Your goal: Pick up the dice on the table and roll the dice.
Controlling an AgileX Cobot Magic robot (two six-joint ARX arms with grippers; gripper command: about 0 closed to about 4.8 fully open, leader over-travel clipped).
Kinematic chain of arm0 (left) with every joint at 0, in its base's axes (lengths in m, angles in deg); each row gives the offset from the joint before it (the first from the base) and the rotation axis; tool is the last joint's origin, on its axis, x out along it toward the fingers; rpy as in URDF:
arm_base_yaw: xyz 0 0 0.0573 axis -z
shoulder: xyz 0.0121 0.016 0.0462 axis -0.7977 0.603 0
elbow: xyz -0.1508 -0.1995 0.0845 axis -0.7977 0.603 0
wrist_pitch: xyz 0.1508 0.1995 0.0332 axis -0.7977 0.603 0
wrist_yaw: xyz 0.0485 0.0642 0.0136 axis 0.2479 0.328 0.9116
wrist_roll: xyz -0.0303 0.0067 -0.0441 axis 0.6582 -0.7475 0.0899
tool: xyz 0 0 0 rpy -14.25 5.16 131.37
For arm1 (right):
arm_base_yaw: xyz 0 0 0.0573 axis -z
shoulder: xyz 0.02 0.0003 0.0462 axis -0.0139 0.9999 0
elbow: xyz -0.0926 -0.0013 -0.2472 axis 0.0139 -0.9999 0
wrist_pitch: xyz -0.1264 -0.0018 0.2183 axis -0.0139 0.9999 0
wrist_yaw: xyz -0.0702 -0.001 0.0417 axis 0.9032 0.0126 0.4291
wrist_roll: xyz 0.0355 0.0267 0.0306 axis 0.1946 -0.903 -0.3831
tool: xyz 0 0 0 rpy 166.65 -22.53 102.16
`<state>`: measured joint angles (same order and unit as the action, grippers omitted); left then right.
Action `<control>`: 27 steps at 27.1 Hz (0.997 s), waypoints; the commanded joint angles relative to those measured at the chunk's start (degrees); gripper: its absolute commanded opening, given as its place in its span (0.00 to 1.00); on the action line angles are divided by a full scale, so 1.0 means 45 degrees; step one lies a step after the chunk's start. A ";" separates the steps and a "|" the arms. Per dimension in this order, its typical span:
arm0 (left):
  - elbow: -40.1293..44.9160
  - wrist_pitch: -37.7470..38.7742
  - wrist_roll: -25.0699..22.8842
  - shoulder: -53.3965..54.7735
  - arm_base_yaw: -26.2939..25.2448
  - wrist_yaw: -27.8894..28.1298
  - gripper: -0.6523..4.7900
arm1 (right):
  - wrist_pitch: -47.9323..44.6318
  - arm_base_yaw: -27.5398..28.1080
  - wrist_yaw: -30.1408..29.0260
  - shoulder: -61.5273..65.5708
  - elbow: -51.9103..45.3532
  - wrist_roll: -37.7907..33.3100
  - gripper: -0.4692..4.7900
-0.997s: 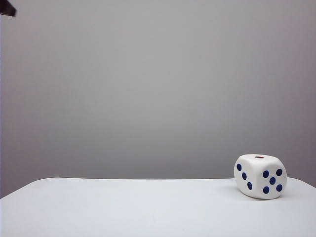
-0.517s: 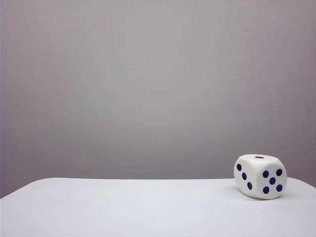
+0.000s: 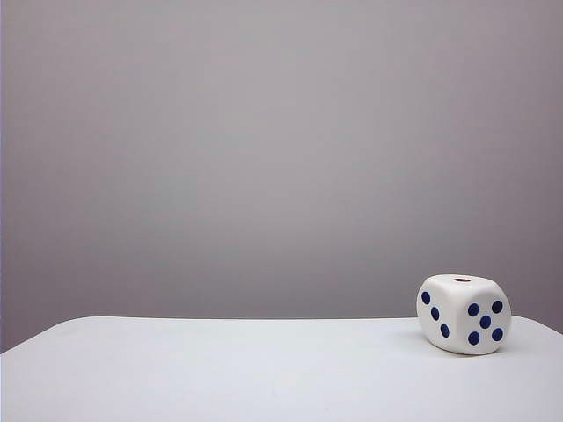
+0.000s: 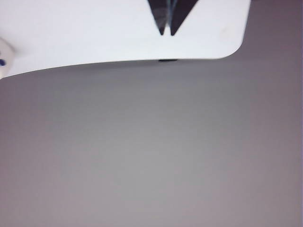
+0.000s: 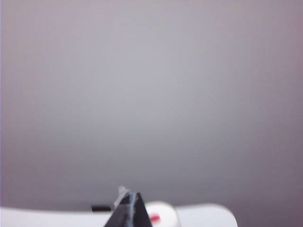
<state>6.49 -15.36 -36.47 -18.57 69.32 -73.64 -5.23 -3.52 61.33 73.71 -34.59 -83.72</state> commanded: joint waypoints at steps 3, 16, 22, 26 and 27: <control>-0.0010 0.0403 -0.0209 -0.0010 -0.0010 0.0374 0.11 | 0.2069 -0.0044 0.1540 -0.0369 -0.0491 -0.0185 0.08; 0.1253 0.0835 -0.0301 -0.0010 -0.0024 0.1316 0.14 | 0.4294 -0.0044 0.2492 -0.0369 -0.0491 -0.0214 0.09; 0.1243 0.1481 0.0068 -0.0010 -0.0015 0.1588 0.17 | 0.5066 -0.0063 0.2438 -0.0369 -0.0491 -0.0223 0.09; 0.1253 0.1292 0.1137 -0.0010 -0.0019 0.1345 0.15 | 0.4551 -0.0058 0.2429 -0.0379 -0.0491 -0.0253 0.09; 0.1253 0.1010 0.1137 -0.0010 -0.0015 0.1841 0.13 | 0.4235 -0.0063 0.2424 -0.0393 -0.0491 -0.0257 0.09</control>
<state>12.26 -9.29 -31.90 -18.61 69.34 -68.31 17.24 -3.80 72.28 72.00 -36.43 -84.62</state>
